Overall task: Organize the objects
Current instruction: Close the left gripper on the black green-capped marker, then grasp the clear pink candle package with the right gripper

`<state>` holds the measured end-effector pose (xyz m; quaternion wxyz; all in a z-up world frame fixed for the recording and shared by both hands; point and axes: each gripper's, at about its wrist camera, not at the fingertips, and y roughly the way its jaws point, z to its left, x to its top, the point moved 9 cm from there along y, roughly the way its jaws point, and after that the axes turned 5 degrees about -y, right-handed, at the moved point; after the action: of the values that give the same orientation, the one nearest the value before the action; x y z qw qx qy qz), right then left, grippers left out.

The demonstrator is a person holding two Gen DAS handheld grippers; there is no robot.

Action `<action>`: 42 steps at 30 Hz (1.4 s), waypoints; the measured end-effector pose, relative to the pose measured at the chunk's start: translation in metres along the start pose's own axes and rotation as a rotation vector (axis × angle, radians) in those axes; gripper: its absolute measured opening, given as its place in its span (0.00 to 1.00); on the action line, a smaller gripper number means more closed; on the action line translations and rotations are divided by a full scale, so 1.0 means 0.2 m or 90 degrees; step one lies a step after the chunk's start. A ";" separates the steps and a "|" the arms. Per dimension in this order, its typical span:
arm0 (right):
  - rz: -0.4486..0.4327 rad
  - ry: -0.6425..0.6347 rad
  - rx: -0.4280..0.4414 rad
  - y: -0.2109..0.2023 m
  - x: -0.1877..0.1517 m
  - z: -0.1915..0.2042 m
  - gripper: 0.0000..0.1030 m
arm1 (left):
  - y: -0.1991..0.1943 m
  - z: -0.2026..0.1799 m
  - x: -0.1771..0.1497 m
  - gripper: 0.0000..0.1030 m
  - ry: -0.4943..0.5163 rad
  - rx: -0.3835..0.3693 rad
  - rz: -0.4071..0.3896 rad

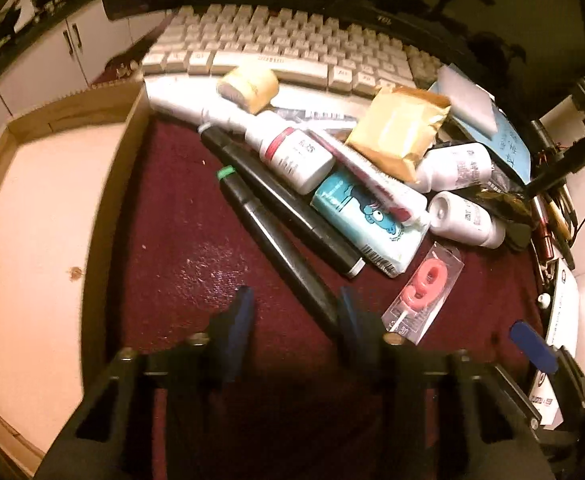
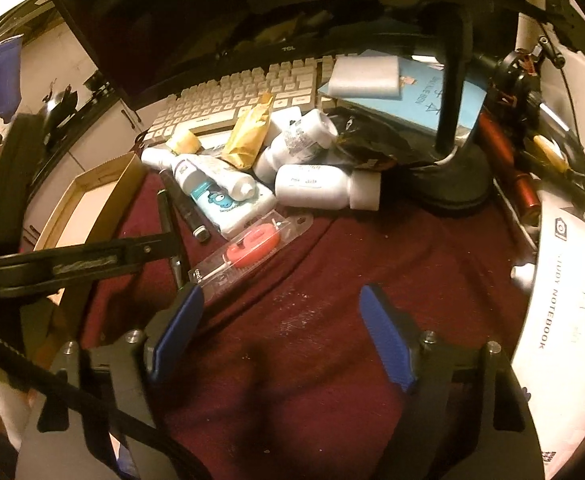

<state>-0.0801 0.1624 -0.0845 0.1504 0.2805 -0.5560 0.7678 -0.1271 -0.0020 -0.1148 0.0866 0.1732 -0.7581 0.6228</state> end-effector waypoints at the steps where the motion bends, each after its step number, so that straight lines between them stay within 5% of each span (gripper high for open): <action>1: 0.003 0.001 0.001 0.01 0.00 0.00 0.74 | 0.00 0.00 0.00 0.36 -0.005 -0.001 0.000; 11: 0.009 0.010 0.005 0.03 0.00 0.01 0.74 | 0.05 -0.03 0.04 0.35 0.026 0.036 0.001; 13: 0.010 0.007 0.002 0.03 0.00 0.00 0.74 | 0.04 -0.02 0.04 0.24 0.025 0.037 -0.004; 21: 0.014 0.003 0.009 0.05 0.00 0.01 0.72 | -0.10 0.06 -0.16 0.12 0.064 0.002 -0.012; 26: 0.026 0.001 0.017 0.08 0.00 0.05 0.71 | -0.17 0.10 -0.31 0.12 0.096 0.014 -0.023; 42: 0.080 0.039 -0.057 0.31 0.11 0.14 0.62 | -0.16 0.12 -0.33 0.12 0.048 -0.049 -0.031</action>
<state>-0.1236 0.1131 -0.1135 0.1317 0.2144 -0.6011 0.7586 -0.0529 -0.0208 -0.1130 0.1368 0.1646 -0.7731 0.5971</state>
